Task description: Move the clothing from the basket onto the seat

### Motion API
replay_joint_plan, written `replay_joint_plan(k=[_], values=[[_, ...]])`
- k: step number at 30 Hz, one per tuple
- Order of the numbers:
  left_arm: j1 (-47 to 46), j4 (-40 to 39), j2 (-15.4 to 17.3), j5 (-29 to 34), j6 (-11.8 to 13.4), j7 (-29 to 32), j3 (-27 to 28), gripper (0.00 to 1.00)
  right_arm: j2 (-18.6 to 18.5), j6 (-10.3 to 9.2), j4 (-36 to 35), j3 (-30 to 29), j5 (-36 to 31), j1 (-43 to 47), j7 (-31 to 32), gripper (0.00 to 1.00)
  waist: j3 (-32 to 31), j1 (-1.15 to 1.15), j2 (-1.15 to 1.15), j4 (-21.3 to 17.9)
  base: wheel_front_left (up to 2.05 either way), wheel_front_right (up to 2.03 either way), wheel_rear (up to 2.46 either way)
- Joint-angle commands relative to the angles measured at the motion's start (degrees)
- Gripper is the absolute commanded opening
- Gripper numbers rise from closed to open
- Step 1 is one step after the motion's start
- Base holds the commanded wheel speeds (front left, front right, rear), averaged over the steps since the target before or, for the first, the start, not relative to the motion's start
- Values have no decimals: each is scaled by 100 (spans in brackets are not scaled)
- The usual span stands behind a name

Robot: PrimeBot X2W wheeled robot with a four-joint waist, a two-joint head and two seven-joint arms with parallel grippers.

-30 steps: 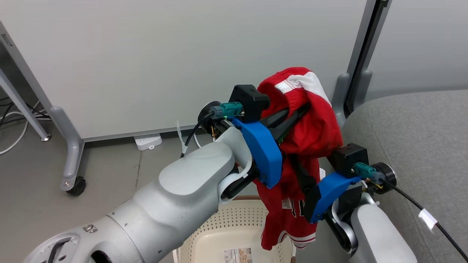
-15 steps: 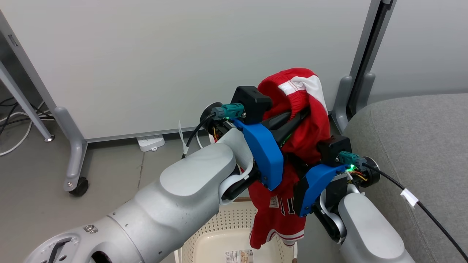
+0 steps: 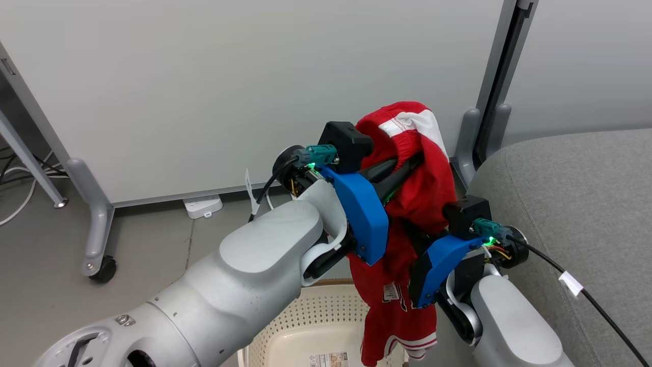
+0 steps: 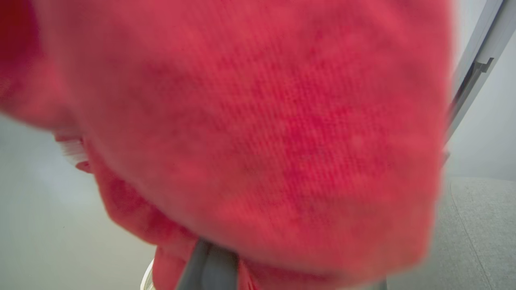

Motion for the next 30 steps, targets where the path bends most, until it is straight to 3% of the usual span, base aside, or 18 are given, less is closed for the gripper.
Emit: replay_joint_plan(k=[1, 12, 13, 16, 18, 19, 20, 21, 22, 30], values=[[45, 28, 7, -16, -27, -14, -3, 0, -12, -1, -8, -9, 3, 52, -32, 0, 1, 0, 0, -6, 0, 0, 0], [62, 163, 9, -126, -47, -47, -5, 0, -12, -1, -99, -27, -7, 84, -134, 0, 3, 0, 0, -30, 0, 0, 0], [68, 167, 9, -131, -51, -45, -5, 29, -12, -1, -109, -33, 4, 87, -139, 0, 5, 0, 0, -33, 0, 0, 0], [86, 183, 9, -134, -59, -37, -5, 27, -12, -1, -122, -34, 22, 102, -122, 0, 11, 0, 0, -34, 0, 0, 0], [90, 197, 9, -111, -63, -40, -5, 18, -12, -1, -129, -33, 21, 94, -106, 0, 20, 0, 0, -34, 0, 0, 0], [90, 207, 8, -102, -64, -43, -5, 22, -12, -1, -138, -34, 20, 96, -98, 0, 26, 0, 0, -34, 0, 0, 0], [93, 226, 9, -97, -52, -51, -5, 47, -12, -1, -143, -33, 24, 99, -87, 0, 32, 0, 0, -34, 0, 0, 0], [88, 247, 9, -73, -13, -108, -5, 93, -12, -1, -151, -30, 30, 102, -90, 0, 41, 0, 0, -35, 0, 0, 0], [95, 267, 9, -62, 17, -171, -5, 100, -12, -1, -163, -31, 34, 103, -92, 0, 49, 0, 0, -37, 0, 0, 0], [741, 393, 175, 171, 45, -652, 122, 100, -12, -1, -313, -175, -27, 114, -89, 0, 135, 0, 0, -71, 0, 0, 0]])
